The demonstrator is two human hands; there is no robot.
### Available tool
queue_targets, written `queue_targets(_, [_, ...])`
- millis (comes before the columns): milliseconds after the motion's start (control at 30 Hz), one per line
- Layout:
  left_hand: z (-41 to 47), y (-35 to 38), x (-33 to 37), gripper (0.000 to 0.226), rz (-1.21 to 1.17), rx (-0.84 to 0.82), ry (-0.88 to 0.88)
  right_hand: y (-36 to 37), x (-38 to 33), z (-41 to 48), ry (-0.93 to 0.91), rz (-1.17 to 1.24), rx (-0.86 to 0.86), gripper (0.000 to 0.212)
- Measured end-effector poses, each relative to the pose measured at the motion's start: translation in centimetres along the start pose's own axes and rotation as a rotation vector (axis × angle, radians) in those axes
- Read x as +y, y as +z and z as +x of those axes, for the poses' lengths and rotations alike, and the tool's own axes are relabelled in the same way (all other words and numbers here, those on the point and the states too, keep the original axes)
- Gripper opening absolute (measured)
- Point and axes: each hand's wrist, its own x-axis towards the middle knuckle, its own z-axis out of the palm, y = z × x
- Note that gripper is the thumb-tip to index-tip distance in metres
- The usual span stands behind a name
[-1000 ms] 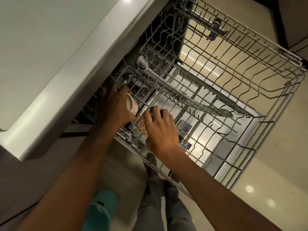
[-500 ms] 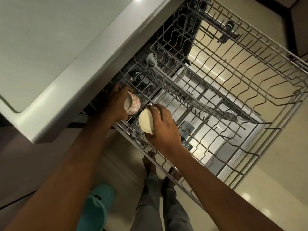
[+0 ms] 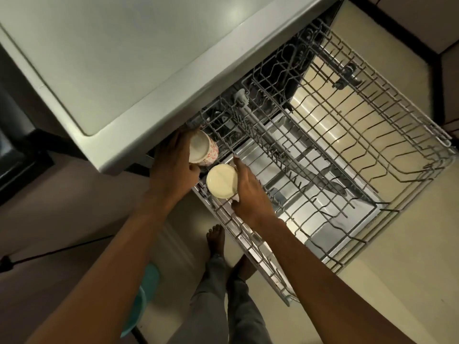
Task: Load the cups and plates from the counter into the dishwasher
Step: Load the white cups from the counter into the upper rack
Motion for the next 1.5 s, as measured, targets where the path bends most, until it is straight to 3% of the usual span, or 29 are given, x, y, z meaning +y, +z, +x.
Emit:
queue_targets(167, [-4.0,-1.0,1.9,0.057,-0.115,0.075,-0.056,-2.7,0.3,-1.9,0.085,0.058,0.050,0.106])
queue_targets(367, [-8.2,-3.8,5.0,0.054,-0.086,0.068,0.005,-7.5,-2.5,-4.5,0.034,0.058,0.252,0.054])
queue_targets(533, [-11.0,-8.2,7.1,0.054,-0.078,0.162,0.063,-11.4,-6.1,-6.2,-0.063,0.160,0.369,0.036])
queue_targets(933, [-14.5,-19.5,6.0,0.046,-0.250,0.597,-0.082,-16.7,-16.7,-6.9,-0.409,0.184,0.489,0.029])
queue_targets(1267, [-14.5,-26.9,0.4,0.042,-0.223,0.789,-0.157,-15.3,-28.0,-2.4,-0.685,0.109,0.374,0.031])
queue_targets(1500, [-12.2,-31.5,-8.2,0.041,-0.226,0.895,-0.219,-11.8,-35.8,3.1,-0.748,0.100,0.311,0.035])
